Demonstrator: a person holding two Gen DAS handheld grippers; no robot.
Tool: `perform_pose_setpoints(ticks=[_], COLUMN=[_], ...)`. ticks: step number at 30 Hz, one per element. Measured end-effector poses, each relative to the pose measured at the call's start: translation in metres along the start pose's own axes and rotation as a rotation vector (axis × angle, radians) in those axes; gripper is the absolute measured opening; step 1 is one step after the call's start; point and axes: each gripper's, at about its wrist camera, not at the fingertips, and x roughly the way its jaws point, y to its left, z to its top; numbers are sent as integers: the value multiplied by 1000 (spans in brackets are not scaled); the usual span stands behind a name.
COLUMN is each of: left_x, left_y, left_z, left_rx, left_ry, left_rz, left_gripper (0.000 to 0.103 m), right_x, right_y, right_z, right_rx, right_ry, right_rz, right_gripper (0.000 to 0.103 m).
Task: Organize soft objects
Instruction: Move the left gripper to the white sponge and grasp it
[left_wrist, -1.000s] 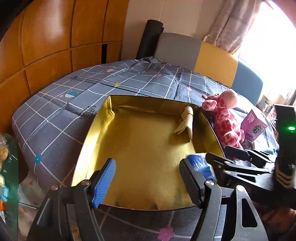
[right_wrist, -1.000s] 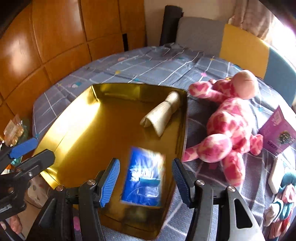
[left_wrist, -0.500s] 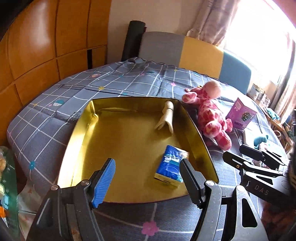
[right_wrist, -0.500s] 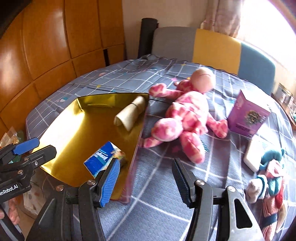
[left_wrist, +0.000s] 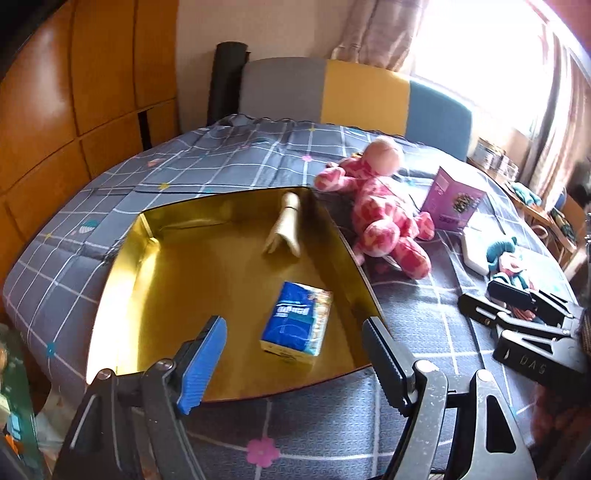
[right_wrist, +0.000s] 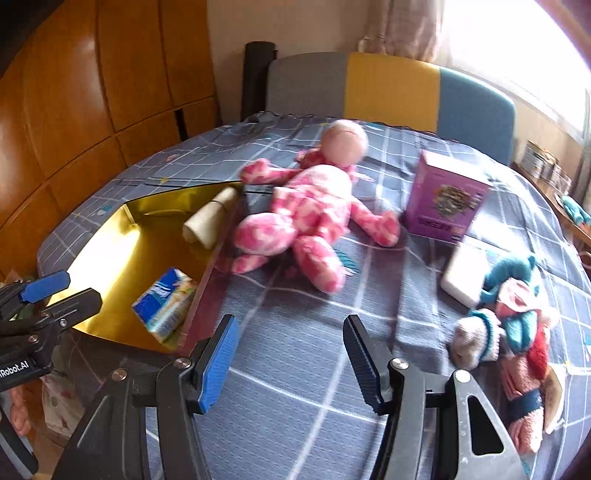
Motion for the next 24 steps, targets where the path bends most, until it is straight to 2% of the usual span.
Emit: perform_pose_setpoints(ticks=[5,10,16,20,24], left_x=[7,17,28,40,57], left_y=[-27,-60,-106,-135,-169], left_z=[7,16,26,36,46], left_rx=[77,140,245,272,317], left_ry=[22,46,66,92,111], left_rz=[-47,-131,-205,-252,-282], left_gripper=[77,77,77,76,75], right_x=[-11,-26,-52,-65,-73], right_y=[-40,-103,-195,-247,-285], right_z=[-7,-14,-25,-32,-43], right_rx=[50,161,341,435,518], right_ry=[9,13,-1,-5,-27], right_rz=[-55,-146,-310,-423,-484], right_gripper=[59,60,60,60,60])
